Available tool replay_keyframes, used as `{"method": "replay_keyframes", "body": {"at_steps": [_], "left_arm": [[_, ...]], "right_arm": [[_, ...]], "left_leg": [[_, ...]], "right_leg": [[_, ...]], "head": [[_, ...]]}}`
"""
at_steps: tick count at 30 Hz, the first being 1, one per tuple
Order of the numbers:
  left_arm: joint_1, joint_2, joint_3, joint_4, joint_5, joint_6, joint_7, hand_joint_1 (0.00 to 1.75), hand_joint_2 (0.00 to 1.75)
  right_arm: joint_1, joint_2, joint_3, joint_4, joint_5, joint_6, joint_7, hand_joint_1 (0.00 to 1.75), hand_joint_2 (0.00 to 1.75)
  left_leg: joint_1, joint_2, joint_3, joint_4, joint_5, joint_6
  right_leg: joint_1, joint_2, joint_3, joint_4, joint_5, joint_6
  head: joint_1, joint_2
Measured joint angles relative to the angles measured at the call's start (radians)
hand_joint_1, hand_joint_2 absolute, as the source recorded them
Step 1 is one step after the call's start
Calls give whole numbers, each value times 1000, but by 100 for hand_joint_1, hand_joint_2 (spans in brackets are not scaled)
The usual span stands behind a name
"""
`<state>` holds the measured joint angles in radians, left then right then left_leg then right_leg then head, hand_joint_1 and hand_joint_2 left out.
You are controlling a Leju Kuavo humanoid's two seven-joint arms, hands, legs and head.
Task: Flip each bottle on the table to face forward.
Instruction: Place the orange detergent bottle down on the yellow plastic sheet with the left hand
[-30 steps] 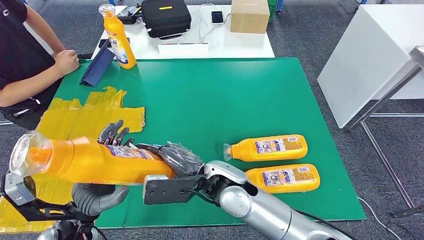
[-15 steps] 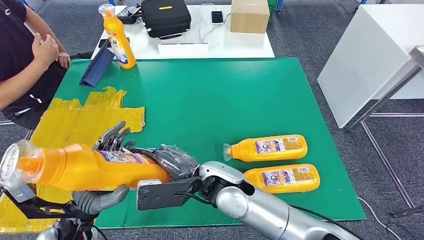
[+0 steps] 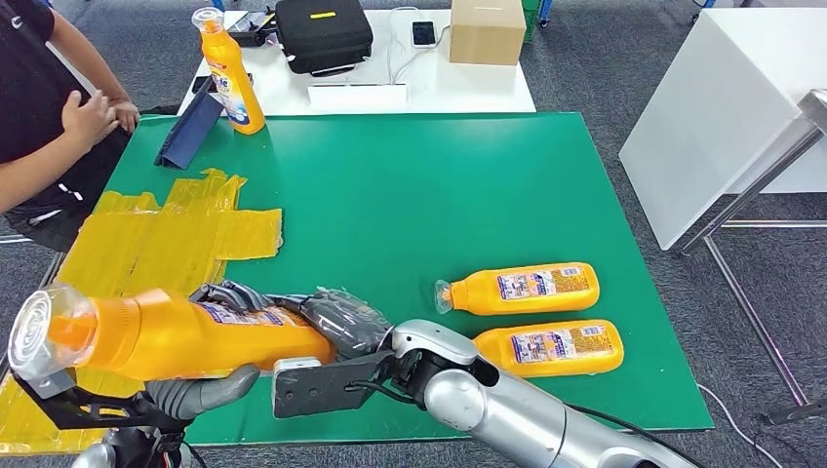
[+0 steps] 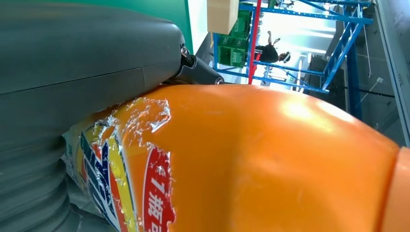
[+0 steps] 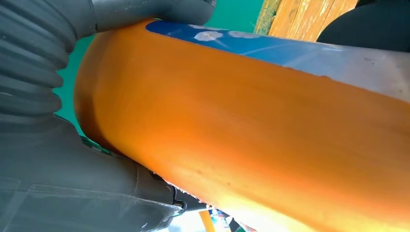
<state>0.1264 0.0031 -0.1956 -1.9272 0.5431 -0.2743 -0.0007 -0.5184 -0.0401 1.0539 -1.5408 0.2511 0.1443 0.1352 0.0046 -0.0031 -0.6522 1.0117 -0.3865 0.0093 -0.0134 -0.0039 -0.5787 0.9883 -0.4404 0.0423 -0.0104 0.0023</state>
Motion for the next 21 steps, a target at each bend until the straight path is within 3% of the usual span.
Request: {"method": "replay_keyframes", "body": {"at_steps": [12,14,16,18,21], "left_arm": [[0,0,2,0,-2,0,0,175,175],[0,0,2,0,-5,0,-1,175,175],[0,0,2,0,-22,2,-5,175,175],[-1,0,2,-1,-70,14,-15,175,175],[-7,0,15,-10,-278,76,-55,175,175]], "right_arm": [[6,0,-2,0,3,-1,-1,173,175],[6,0,-3,0,5,-2,-1,95,175],[9,0,-4,0,16,-6,0,9,87],[16,-3,-8,0,44,-18,5,0,0],[52,-18,-38,-12,105,-40,21,0,0]], "left_leg": [[0,0,0,0,0,0],[0,0,0,0,0,0],[0,0,0,0,0,0],[0,0,0,0,0,0],[0,-1,0,0,0,0]], "right_leg": [[0,0,0,0,0,0],[0,0,0,0,0,0],[0,0,0,0,0,0],[0,0,0,0,0,0],[0,0,0,0,0,0]], "head": [[0,0],[0,0],[0,0],[0,0],[0,0]]}}
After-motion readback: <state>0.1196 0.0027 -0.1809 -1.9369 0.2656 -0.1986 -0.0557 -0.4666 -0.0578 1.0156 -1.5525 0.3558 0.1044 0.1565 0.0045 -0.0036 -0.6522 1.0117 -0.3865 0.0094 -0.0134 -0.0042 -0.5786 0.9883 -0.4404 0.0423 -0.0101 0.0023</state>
